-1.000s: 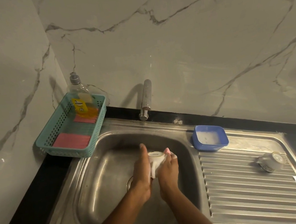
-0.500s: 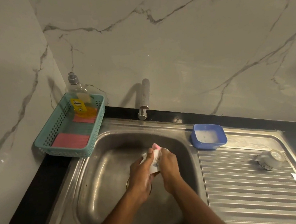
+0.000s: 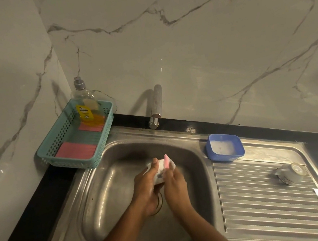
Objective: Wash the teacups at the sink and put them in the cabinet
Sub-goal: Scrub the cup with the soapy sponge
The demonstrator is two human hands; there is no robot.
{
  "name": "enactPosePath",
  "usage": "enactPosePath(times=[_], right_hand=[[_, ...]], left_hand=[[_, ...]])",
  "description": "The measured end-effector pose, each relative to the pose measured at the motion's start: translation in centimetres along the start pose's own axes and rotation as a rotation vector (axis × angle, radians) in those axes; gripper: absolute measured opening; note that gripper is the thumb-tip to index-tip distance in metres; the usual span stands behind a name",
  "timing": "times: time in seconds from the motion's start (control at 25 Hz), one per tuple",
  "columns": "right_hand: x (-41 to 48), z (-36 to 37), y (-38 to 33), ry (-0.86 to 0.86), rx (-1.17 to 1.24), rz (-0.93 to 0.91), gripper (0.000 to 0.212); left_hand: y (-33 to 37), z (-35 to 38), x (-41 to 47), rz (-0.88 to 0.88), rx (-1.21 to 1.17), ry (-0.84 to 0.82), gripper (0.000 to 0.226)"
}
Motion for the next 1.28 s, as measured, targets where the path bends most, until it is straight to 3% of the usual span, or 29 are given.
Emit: enactPosePath(times=[0.12, 0.28, 0.36, 0.52, 0.72, 0.8, 0.88, 0.96, 1.0, 1.2, 1.28], right_hand=[[-0.8, 0.4, 0.8, 0.054, -0.067, -0.069, 0.027], [2.0, -2.0, 0.0, -0.023, 0.296, 0.252, 0.039], [2.1, -2.0, -0.2, -0.068, 0.362, 0.159, 0.031], [1.7, -1.4, -0.2, -0.054, 0.219, -0.072, 0.038], [-1.4, 0.8, 0.0, -0.025, -0.141, -0.392, 0.045], [-2.8, 1.7, 0.2, -0.013, -0.321, -0.487, 0.044], [-1.9, 1.3, -0.1, 0.087, -0.254, -0.375, 0.042], [0.9, 0.1, -0.8, 0.129, 0.067, -0.011, 0.03], [1.7, -0.2, -1.1, 0.1, 0.166, 0.074, 0.027], [-3.1, 0.9, -0.5, 0.063, 0.054, -0.179, 0.038], [-1.9, 0.5, -0.7, 0.079, 0.097, -0.158, 0.028]], left_hand=[[-0.1, -0.4, 0.2, -0.016, 0.027, -0.007, 0.04], [-0.2, -0.4, -0.8, -0.105, -0.041, -0.164, 0.055], [0.2, -0.4, -0.7, -0.099, -0.091, -0.186, 0.058], [0.7, 0.3, -0.1, -0.05, -0.188, -0.069, 0.056], [0.5, 0.5, 0.3, -0.094, -0.26, 0.003, 0.041], [0.2, 0.0, -0.1, -0.097, -0.267, -0.049, 0.037], [-0.4, 0.0, -0.6, -0.127, -0.232, -0.071, 0.039], [-0.7, 0.7, -1.2, -0.208, -0.275, -0.08, 0.032], [-0.6, 1.1, -1.1, -0.224, -0.315, -0.081, 0.032], [0.3, 0.4, 0.4, -0.16, -0.289, 0.004, 0.04], [0.3, 0.6, 0.4, -0.177, -0.231, -0.004, 0.036]])
Point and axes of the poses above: each hand's wrist, its own x-axis towards the middle knuckle, its own z-axis out of the palm, y = z × x, the point moved 1 cm from there along x, towards the middle knuckle, and after that the axes turned 2 degrees about -x, right-handed, at the moved point
